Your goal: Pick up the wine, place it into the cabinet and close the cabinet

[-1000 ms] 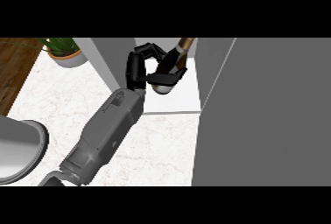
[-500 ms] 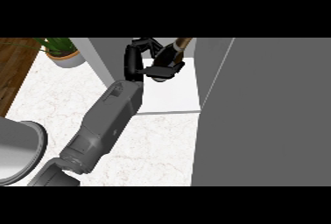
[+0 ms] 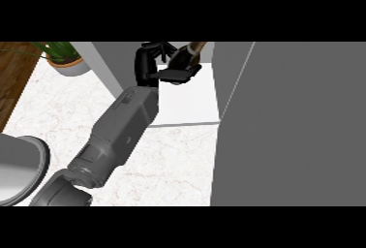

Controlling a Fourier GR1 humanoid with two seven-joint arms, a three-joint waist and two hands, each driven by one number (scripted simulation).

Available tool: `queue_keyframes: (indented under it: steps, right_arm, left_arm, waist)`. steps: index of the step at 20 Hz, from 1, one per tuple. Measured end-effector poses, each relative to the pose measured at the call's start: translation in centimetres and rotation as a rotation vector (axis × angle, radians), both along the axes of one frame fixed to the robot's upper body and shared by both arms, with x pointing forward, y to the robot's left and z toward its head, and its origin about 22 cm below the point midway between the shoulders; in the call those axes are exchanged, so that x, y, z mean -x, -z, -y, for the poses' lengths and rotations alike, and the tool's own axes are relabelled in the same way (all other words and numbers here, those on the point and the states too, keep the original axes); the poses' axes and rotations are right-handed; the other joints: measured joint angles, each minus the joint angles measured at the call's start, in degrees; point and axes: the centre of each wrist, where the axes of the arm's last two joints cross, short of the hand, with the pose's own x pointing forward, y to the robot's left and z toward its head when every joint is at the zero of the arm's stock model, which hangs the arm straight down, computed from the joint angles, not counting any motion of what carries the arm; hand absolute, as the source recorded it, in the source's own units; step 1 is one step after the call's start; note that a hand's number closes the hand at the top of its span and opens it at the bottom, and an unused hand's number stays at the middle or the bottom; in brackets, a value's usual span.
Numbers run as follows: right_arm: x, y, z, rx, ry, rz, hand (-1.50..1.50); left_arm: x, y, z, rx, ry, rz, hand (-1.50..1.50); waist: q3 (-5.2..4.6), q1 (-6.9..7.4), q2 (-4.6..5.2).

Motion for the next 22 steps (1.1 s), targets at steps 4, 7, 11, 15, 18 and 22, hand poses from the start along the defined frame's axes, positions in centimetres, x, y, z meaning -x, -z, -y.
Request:
queue_keyframes:
  steps: [4, 7, 11, 15, 18, 22]
  right_arm:
    - [0.0, 0.2, -0.1, -0.007, -0.004, 0.004, -1.50]
    - [0.0, 0.3, -0.3, -0.014, -0.011, 0.006, -1.50]
    - [0.0, 0.3, -0.2, -0.009, -0.014, 0.014, -1.50]
    - [-0.2, 0.1, -0.2, -0.002, -0.013, 0.021, -1.50]
    - [-0.3, 0.0, -0.4, -0.005, -0.019, 0.018, -1.50]
    - [-0.2, -0.1, -0.4, -0.005, -0.018, 0.022, -1.50]
  left_arm:
    - [0.1, 0.5, -0.2, 0.016, -0.003, 0.003, 1.50]
    - [0.1, 0.8, -0.3, 0.017, -0.013, 0.002, 1.50]
    - [0.1, 1.1, -0.5, 0.015, -0.012, 0.002, 1.50]
    - [0.2, 1.3, -0.6, -0.005, -0.022, -0.014, -1.50]
    - [0.3, 1.8, -0.8, -0.033, -0.036, -0.026, -1.50]
    - [0.4, 2.1, -0.9, -0.066, -0.056, -0.042, -1.50]
  waist:
    - [0.05, -0.33, 0.06]
    - [0.05, -0.48, 0.15]
    - [0.10, -0.64, 0.15]
    - [0.14, -0.71, 0.19]
    - [0.08, -0.83, 0.31]
    - [0.05, -0.88, 0.34]
